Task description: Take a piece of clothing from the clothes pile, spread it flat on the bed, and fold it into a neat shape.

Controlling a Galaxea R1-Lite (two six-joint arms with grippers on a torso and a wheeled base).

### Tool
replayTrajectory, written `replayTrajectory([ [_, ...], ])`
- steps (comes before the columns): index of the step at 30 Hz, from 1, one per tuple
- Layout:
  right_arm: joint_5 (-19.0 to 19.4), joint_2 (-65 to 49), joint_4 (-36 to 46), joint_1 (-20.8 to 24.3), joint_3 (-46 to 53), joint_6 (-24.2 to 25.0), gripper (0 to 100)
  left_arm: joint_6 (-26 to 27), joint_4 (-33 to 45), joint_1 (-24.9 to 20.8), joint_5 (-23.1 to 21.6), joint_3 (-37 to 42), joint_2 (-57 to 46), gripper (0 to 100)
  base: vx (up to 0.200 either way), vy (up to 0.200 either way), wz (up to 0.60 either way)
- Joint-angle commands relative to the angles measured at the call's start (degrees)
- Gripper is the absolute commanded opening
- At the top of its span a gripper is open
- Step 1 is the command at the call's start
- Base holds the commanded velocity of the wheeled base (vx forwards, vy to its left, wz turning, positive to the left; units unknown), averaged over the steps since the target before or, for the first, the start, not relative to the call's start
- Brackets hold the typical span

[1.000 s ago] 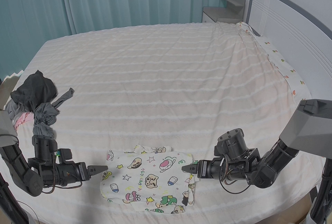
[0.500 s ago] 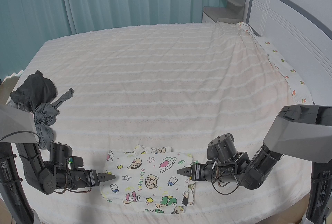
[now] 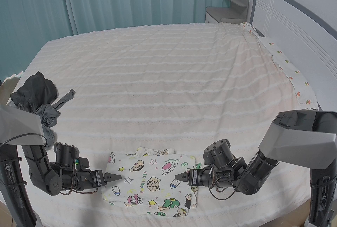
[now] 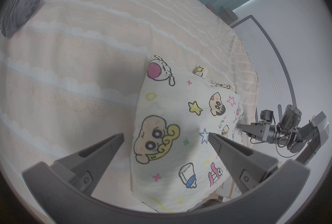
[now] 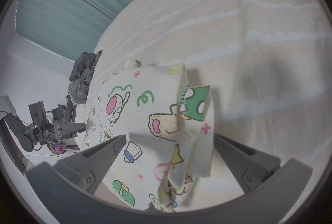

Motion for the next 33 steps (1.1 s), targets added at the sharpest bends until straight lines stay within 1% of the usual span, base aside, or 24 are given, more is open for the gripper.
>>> replayTrajectory([
  [1,-0.05,1.32,0.22,0.60,-1.49,0.29,100,0.10,-0.09,-0.07,0.39,-0.60,1.75,100,0.000,0.000,0.00],
  [2,-0.05,1.67,1.27,0.69,-2.20,0.38,100,0.28,-0.09,-0.25,1.97,-1.22,2.72,100,0.000,0.000,0.00],
  [5,-0.05,2.02,3.64,0.86,-4.04,0.56,100,-0.08,-0.09,-1.21,3.99,-2.19,3.86,100,0.000,0.000,0.00],
  [14,-0.23,3.16,4.35,1.65,-5.45,0.64,100,-0.25,-0.09,-3.06,4.26,-2.27,3.95,100,0.000,0.000,0.00],
  [28,-0.67,4.39,4.17,2.80,-6.68,1.08,100,-0.34,-0.09,-3.24,4.26,-2.19,3.95,100,0.000,0.000,0.00],
  [29,-0.67,4.57,4.17,2.89,-6.77,1.17,0,-0.34,-0.09,-3.32,4.26,-2.19,3.95,0,0.000,0.000,0.00],
  [33,-1.72,4.39,3.91,3.24,-6.86,1.79,0,-0.34,-0.09,-3.94,4.35,-1.75,3.69,0,0.000,0.000,0.00],
])
